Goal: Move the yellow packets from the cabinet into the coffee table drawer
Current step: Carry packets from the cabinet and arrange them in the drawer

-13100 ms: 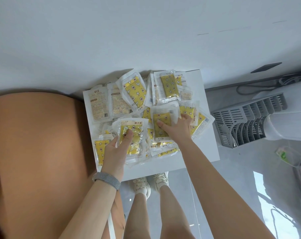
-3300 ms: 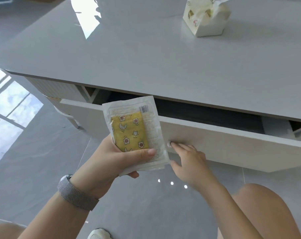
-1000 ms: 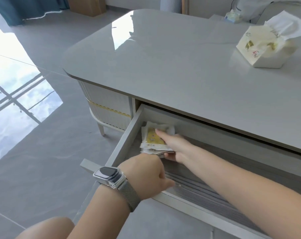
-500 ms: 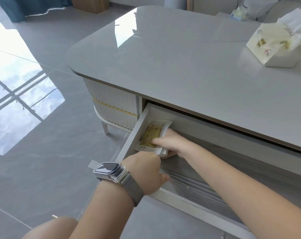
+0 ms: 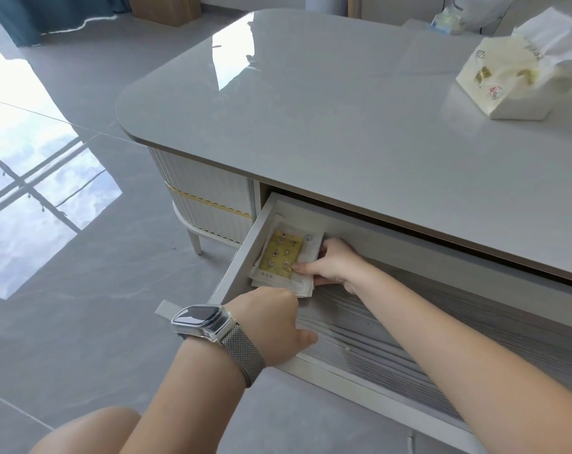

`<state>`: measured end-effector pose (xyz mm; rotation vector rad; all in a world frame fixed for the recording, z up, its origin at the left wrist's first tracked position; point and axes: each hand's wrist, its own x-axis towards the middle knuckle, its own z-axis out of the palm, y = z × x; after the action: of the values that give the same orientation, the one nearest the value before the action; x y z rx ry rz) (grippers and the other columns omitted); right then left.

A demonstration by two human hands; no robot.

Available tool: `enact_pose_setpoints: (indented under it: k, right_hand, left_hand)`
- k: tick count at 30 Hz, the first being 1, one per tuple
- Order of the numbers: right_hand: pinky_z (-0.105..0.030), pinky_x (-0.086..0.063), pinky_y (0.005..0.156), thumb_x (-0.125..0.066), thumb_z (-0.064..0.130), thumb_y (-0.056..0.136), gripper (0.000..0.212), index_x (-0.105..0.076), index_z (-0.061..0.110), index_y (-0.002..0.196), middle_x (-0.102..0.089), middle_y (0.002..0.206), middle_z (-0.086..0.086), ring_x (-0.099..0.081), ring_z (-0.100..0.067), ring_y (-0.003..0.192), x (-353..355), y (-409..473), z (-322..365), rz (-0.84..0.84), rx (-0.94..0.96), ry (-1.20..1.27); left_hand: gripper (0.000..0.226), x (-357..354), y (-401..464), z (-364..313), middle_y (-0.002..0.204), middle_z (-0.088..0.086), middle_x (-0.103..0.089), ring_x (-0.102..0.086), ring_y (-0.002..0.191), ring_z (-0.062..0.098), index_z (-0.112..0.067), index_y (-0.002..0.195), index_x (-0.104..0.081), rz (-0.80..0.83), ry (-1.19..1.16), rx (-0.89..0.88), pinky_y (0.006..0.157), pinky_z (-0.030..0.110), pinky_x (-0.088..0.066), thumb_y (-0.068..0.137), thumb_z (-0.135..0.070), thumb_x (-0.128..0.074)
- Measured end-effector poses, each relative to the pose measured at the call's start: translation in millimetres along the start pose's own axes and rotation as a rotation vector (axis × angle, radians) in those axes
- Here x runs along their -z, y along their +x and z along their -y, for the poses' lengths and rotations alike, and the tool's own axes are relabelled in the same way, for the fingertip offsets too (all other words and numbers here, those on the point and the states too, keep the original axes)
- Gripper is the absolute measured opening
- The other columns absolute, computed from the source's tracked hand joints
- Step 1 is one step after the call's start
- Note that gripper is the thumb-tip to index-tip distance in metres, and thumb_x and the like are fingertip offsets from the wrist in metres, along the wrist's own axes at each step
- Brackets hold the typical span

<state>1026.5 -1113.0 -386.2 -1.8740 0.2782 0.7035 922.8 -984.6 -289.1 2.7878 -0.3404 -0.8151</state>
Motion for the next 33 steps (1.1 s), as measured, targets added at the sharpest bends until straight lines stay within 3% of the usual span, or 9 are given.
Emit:
enact_pose_setpoints:
  k: [6, 15, 18, 20, 22, 24, 27, 31, 33]
  right_hand:
    - [-0.040, -0.055, 0.090, -0.082, 0.019, 0.076, 0.038, -0.066, 0.015, 0.111, -0.070, 0.111, -0.003, -0.066, -0.022, 0.103, -14.5, 11.2, -15.6, -0.152, 0.148, -0.119]
    - [-0.029, -0.052, 0.070, -0.053, 0.061, 0.089, 0.052, -0.061, 0.013, 0.107, -0.063, 0.091, 0.001, -0.061, -0.018, 0.083, 19.7, -73.0, 29.6, -0.046, 0.202, -1.071]
    - [-0.030, -0.047, 0.090, -0.031, 0.080, 0.080, 0.056, -0.047, 0.043, 0.119, -0.055, 0.113, 0.024, -0.053, -0.004, 0.108, 48.3, -159.2, 15.8, 0.095, 0.324, -1.101]
    - [-0.018, -0.036, 0.096, 0.000, 0.092, 0.059, 0.063, -0.025, 0.068, 0.111, -0.037, 0.113, 0.041, -0.036, 0.013, 0.111, 67.0, -204.2, -10.2, 0.270, 0.302, -1.127]
    - [0.003, -0.021, 0.092, 0.024, 0.090, 0.044, 0.069, -0.007, 0.084, 0.105, -0.015, 0.118, 0.059, -0.024, 0.026, 0.110, 77.2, -233.2, -52.3, 0.218, 0.244, -0.993]
    - [0.008, -0.025, 0.085, 0.008, 0.092, 0.062, 0.062, -0.025, 0.079, 0.112, -0.029, 0.114, 0.058, -0.033, 0.030, 0.105, 87.0, -241.6, -76.5, 0.169, 0.213, -0.932]
    - [-0.005, -0.044, 0.072, -0.029, 0.074, 0.093, 0.033, -0.051, 0.055, 0.108, -0.050, 0.094, 0.040, -0.049, 0.020, 0.087, 95.7, -239.4, -104.3, -0.022, 0.438, -0.858]
    - [-0.004, -0.037, 0.079, -0.009, 0.101, 0.057, 0.072, -0.045, 0.061, 0.105, -0.042, 0.115, 0.041, -0.039, 0.020, 0.107, 100.5, -236.7, -104.2, -0.045, 0.339, -0.774]
    - [-0.007, -0.037, 0.082, -0.002, 0.102, 0.050, 0.075, -0.042, 0.065, 0.103, -0.037, 0.119, 0.041, -0.036, 0.017, 0.110, 100.8, -237.6, -99.7, 0.017, 0.292, -0.798]
  left_hand:
    - [0.051, -2.8, 1.5, -1.0, 0.084, 0.011, -0.055, -0.059, 0.097, 0.026, -0.015, 0.059, -0.032, -0.018, 0.029, 0.003, 0.068, 0.024, -0.035, 0.097, -0.047, -0.046]
    - [0.041, -9.5, 9.4, 0.1, 0.088, 0.004, -0.055, -0.054, 0.086, 0.021, -0.014, 0.082, -0.056, -0.027, 0.028, -0.003, 0.073, 0.024, -0.040, 0.097, -0.050, -0.043]
    - [0.048, -12.3, 7.2, -3.3, 0.080, 0.003, -0.054, -0.056, 0.081, 0.021, -0.016, 0.072, -0.051, -0.047, 0.065, -0.035, 0.068, 0.024, -0.038, 0.098, -0.054, -0.037]
    - [0.061, -14.5, 2.0, -9.1, 0.067, 0.000, -0.052, -0.054, 0.071, 0.019, -0.012, 0.066, -0.050, -0.019, 0.025, -0.097, 0.063, 0.024, -0.039, 0.092, -0.065, -0.035]
    - [0.069, -15.8, -7.2, -18.3, 0.072, -0.004, -0.062, -0.059, 0.074, 0.011, -0.017, 0.074, -0.062, 0.064, -0.039, -0.147, 0.068, 0.025, -0.047, 0.081, -0.080, -0.035]
    - [0.069, -16.8, -15.1, -24.5, 0.087, -0.015, -0.067, -0.060, 0.085, 0.001, -0.030, 0.088, -0.067, 0.073, -0.031, -0.152, 0.079, 0.025, -0.050, 0.073, -0.088, -0.033]
    - [0.078, -22.7, -20.7, -28.7, 0.095, -0.020, -0.063, -0.055, 0.090, -0.003, -0.036, 0.097, -0.060, -0.006, 0.037, -0.188, 0.081, 0.024, -0.045, 0.063, -0.095, -0.021]
    - [0.092, -33.2, -27.6, -36.6, 0.093, -0.020, -0.055, -0.050, 0.091, -0.002, -0.035, 0.094, -0.049, -0.103, 0.144, -0.224, 0.075, 0.021, -0.038, 0.053, -0.101, 0.001]
    - [0.092, -38.0, -28.7, -39.1, 0.087, -0.018, -0.055, -0.051, 0.089, -0.001, -0.034, 0.090, -0.049, -0.142, 0.157, -0.193, 0.069, 0.022, -0.037, 0.053, -0.099, 0.004]
